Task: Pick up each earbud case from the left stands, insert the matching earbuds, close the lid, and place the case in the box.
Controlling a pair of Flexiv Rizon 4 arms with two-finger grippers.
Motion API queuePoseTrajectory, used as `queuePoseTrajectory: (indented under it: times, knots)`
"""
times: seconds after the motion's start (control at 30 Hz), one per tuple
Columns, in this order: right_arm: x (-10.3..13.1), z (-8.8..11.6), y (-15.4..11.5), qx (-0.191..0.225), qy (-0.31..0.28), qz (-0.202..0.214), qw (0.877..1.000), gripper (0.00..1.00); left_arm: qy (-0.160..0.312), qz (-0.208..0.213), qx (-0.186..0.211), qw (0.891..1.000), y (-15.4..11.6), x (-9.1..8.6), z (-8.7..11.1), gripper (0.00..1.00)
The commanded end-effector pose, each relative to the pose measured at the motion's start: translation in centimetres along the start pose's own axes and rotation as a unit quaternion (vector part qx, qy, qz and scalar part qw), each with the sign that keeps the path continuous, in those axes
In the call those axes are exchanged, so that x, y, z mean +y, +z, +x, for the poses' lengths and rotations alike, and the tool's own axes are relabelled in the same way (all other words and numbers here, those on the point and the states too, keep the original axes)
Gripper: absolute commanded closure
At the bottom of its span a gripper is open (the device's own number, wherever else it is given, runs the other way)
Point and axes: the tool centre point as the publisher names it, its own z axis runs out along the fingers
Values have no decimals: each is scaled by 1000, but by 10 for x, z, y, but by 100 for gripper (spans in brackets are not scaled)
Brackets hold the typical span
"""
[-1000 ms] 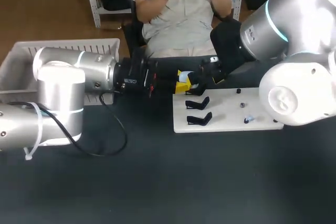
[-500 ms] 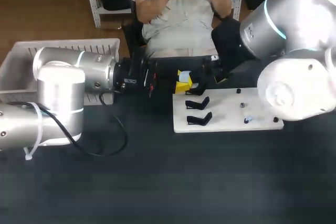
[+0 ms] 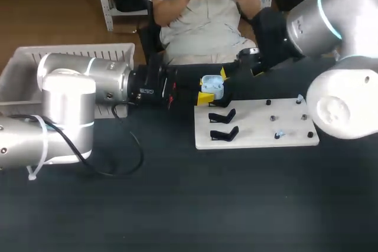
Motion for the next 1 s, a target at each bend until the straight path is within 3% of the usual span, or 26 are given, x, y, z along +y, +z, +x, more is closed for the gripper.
queuePoseTrajectory:
  times: [0.03,0.23,0.5,1.0]
  knots:
    - [-13,17,-38,-21,9,53,998,0,1,-2,0,1000,0,-1,0,100]
    - [-45,33,-55,-21,28,77,996,0,1,-2,0,1000,0,-1,0,100]
    - [-79,57,-56,6,24,137,990,0,1,-2,0,1000,0,-1,0,100]
    - [-119,81,-51,33,-3,107,994,0,1,-2,0,1000,0,-1,0,100]
